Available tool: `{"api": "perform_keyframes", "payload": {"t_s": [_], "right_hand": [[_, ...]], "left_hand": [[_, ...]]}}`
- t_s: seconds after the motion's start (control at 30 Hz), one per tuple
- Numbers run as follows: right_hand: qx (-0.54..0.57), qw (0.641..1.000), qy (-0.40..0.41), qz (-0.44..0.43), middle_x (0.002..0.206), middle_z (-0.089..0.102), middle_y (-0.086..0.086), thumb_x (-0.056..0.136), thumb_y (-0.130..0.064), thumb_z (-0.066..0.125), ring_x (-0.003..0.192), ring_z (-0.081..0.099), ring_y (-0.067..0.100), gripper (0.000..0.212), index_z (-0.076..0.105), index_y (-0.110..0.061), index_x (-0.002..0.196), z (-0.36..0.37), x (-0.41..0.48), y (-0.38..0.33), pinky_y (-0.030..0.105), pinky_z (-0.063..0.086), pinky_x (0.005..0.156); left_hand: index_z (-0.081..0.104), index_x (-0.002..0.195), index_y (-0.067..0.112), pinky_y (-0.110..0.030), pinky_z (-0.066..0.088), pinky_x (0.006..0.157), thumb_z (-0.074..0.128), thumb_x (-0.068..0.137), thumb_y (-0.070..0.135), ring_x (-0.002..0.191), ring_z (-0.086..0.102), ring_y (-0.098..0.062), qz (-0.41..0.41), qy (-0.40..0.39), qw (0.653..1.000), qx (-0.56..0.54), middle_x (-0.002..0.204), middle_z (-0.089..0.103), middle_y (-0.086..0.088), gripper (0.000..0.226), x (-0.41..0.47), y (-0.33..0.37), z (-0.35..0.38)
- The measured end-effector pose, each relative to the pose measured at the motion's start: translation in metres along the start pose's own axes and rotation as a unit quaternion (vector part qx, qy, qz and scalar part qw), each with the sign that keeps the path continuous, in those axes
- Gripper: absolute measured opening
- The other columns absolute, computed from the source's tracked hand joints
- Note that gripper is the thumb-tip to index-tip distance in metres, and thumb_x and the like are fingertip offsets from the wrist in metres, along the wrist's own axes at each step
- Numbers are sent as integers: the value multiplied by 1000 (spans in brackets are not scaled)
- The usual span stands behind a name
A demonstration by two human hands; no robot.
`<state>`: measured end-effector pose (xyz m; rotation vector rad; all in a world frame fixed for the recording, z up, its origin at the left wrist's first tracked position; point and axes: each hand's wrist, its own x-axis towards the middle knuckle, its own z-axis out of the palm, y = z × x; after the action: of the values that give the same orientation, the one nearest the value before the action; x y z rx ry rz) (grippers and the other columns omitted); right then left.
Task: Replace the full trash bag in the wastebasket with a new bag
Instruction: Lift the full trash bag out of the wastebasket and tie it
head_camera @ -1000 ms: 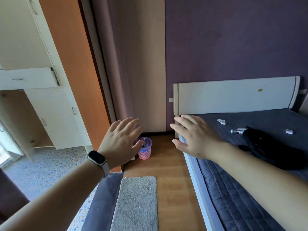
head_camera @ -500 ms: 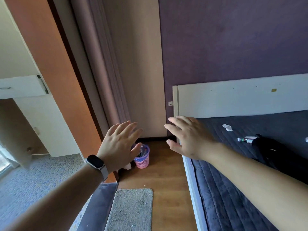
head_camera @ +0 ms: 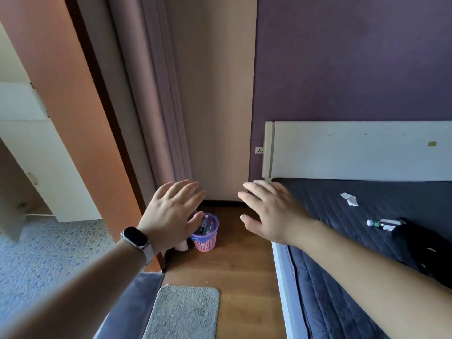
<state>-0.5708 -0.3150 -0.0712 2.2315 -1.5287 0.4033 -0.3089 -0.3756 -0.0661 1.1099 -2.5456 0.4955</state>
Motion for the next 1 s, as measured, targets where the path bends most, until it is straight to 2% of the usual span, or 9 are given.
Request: {"api": "perform_keyframes", "payload": {"t_s": [0.17, 0.37, 0.7, 0.87, 1.0], "right_hand": [[-15, 999, -22, 41, 131, 55, 7, 87, -49, 44, 122, 48, 30, 50, 56, -16, 122, 42, 79, 24, 47, 36, 103], [-28, 996, -39, 72, 132, 55, 6, 87, -49, 43, 122, 47, 28, 49, 55, -17, 122, 74, 147, 49, 43, 39, 100], [18, 993, -60, 103, 132, 54, 7, 87, -49, 43, 122, 48, 31, 49, 54, -16, 123, 149, 202, 101, 47, 43, 99], [39, 993, -69, 83, 135, 52, 7, 88, -49, 43, 125, 47, 31, 49, 53, -18, 124, 196, 230, 151, 48, 42, 100], [60, 993, -68, 70, 136, 51, 7, 89, -49, 43, 126, 45, 29, 50, 52, -18, 127, 230, 262, 206, 46, 43, 100]], "left_hand": [[58, 127, 22, -45, 39, 102, 42, 90, 47, 125, 50, -26, 17, 31, 999, -23, 134, 57, -4, 47, 58, -69, 57], [57, 125, 20, -44, 38, 102, 45, 89, 45, 125, 50, -28, 23, 44, 997, -55, 133, 56, -5, 46, 120, -127, 106], [58, 124, 19, -46, 41, 100, 49, 89, 45, 124, 51, -28, 14, 32, 995, -92, 132, 57, -4, 44, 190, -158, 168], [58, 124, 20, -45, 42, 100, 44, 90, 46, 123, 52, -28, -1, 14, 997, -77, 132, 57, -3, 45, 236, -166, 203], [58, 125, 19, -46, 43, 99, 48, 89, 45, 121, 53, -29, -18, 1, 998, -66, 128, 60, -5, 46, 287, -167, 231]]}}
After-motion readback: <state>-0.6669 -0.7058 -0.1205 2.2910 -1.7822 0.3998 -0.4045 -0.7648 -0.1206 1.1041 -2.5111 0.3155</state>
